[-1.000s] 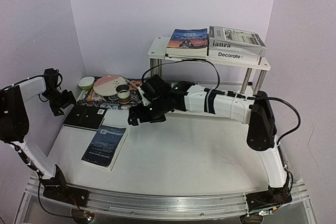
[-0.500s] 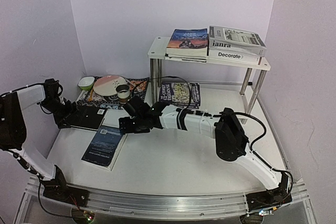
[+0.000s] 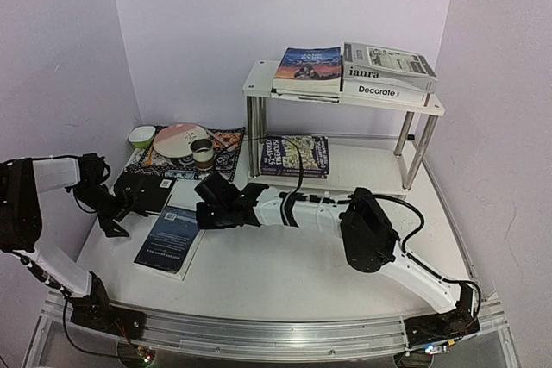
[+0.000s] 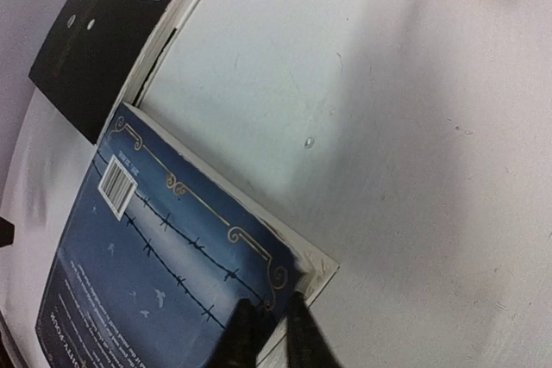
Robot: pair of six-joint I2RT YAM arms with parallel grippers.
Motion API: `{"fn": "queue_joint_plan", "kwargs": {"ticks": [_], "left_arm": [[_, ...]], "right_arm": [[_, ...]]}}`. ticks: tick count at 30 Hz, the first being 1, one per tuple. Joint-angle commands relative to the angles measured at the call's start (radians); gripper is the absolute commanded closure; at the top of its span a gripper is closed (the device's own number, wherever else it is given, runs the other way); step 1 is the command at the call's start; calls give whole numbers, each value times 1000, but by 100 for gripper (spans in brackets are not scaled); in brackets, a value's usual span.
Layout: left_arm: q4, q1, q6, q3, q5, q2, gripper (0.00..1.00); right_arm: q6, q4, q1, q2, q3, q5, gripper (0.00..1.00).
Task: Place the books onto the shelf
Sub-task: Move the book to the center of the board.
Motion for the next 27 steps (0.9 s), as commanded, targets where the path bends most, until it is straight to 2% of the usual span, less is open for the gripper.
{"fn": "queue_joint_plan", "kwargs": {"ticks": [1,5,15,20,21,22,23,24,25,27], "left_arm": [[79,-1,0,-34,47,-7,16],[127,-2,-8,-47,52,-34,14],[378,-2,-196,-175,49,-122,11],[420,-3,-227,-187,39,-146,8],[421,-7,-235,-192,39,-153,8],[422,-11,-248,-199,39,-167,7],[423,-15,-267,-208,38,-184,6],[426,-22,-295,-221,38,-206,4],[427,-29,-326,-239,38,-231,3],[427,-54,-397,-262,39,-266,2]], "right_arm": [[13,-13,4,-108,-127,47,100],[11,-11,2,-277,-327,130,100],[72,-29,0,-712,-890,282,100],[49,-108,-4,-910,-1085,369,100],[21,-111,-4,-936,-1100,367,97],[-6,-118,-4,-952,-1101,363,77],[-30,-127,-5,-960,-1089,358,42],[-47,-131,-5,-960,-1071,351,18],[-66,-132,-5,-952,-1046,335,8],[-100,-130,-4,-917,-975,291,2]]}}
